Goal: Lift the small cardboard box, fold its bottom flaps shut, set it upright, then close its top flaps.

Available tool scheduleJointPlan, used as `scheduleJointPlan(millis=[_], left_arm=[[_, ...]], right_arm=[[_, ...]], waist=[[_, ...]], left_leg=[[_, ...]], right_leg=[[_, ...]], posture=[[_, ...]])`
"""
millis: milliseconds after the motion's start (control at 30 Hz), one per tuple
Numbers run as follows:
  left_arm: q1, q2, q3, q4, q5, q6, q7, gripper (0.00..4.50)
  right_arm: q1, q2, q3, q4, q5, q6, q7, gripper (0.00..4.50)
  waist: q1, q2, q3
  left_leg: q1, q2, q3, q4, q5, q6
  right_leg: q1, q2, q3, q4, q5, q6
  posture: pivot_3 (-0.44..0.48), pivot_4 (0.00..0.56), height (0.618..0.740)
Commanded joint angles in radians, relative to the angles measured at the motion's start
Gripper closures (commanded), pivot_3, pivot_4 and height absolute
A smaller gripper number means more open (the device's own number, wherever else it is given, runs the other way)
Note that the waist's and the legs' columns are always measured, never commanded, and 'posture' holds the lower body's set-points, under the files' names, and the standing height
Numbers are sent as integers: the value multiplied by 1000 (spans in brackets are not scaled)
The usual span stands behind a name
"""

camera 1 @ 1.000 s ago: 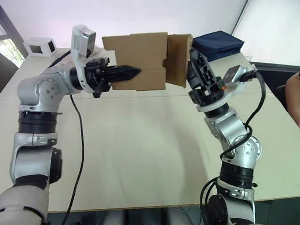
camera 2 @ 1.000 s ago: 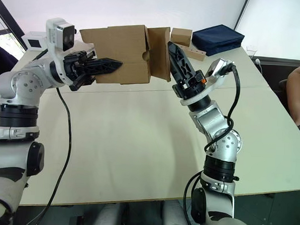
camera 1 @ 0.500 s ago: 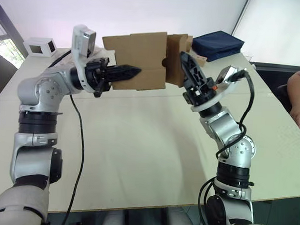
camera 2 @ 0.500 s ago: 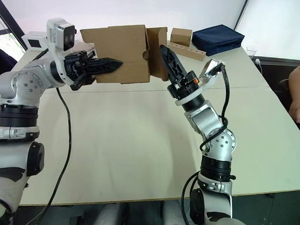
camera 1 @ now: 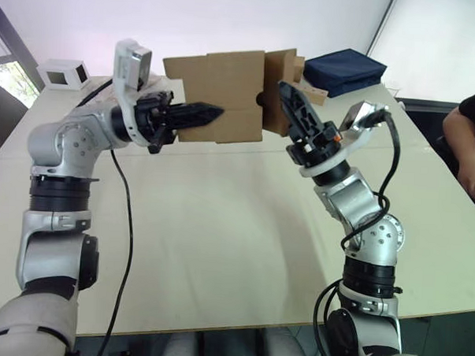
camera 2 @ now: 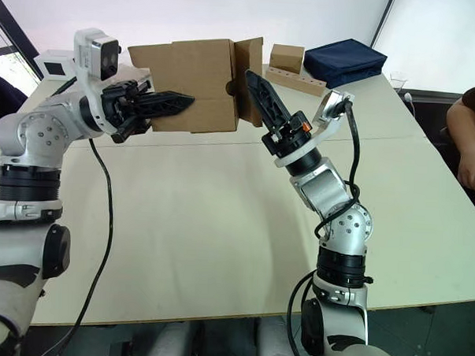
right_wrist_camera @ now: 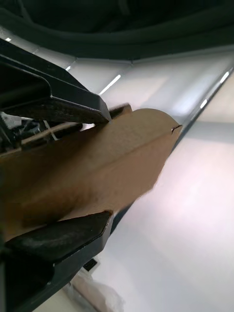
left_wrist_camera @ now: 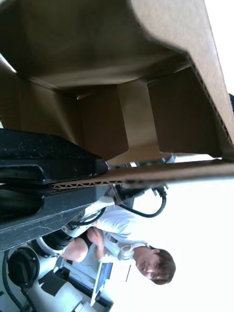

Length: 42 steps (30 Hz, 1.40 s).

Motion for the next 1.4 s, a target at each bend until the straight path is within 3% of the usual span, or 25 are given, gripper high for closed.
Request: scheduleJointPlan(millis=[33, 167, 500, 867, 900, 967, 1400], left_arm=[[-18, 4, 12, -13, -5, -12, -1, 4500], [-15, 1, 12, -14, -3, -14, 1, 4500], [-4, 0, 16, -28, -9, -11, 12, 4500], [-8, -4, 13, -23, -11, -8, 13, 4500], [-9, -4, 13, -23, -11, -8, 12, 4500], [-7, -3, 12, -26, -11, -8, 11, 4500], [-9, -2, 12, -21, -10, -5, 11, 4500]], right_arm=[[-9, -19, 31, -64, 6, 21, 46, 1629], [-6, -36, 18, -42, -28, 1, 67, 1629], [2, 0, -32, -11, 88, 2, 47, 1629], [4, 7, -22, 12, 1, -36, 27, 1629], [4, 11, -24, 11, -1, -39, 26, 2177], [6, 16, -24, 8, -3, -41, 24, 2718], [-2, 26, 10, 11, -85, -64, 15, 2718]], waist=[[0, 0, 0], [0, 0, 0], [1, 0, 0], [1, 0, 0], [0, 0, 0], [0, 0, 0], [0, 0, 0]], left_leg=[[0, 0, 0, 0, 0, 0], [0, 0, 0, 0, 0, 0], [0, 0, 0, 0, 0, 0], [0, 0, 0, 0, 0, 0], [0, 0, 0, 0, 0, 0], [0, 0, 0, 0, 0, 0], [0, 0, 0, 0, 0, 0]], right_leg=[[0, 0, 0, 0, 0, 0], [0, 0, 0, 0, 0, 0], [0, 0, 0, 0, 0, 0], [0, 0, 0, 0, 0, 0], [0, 0, 0, 0, 0, 0], [0, 0, 0, 0, 0, 0], [0, 0, 0, 0, 0, 0]], posture=[[0, 150, 740], [0, 150, 740], [0, 150, 740], [0, 150, 740], [0, 150, 740], [0, 150, 740], [0, 150, 740]])
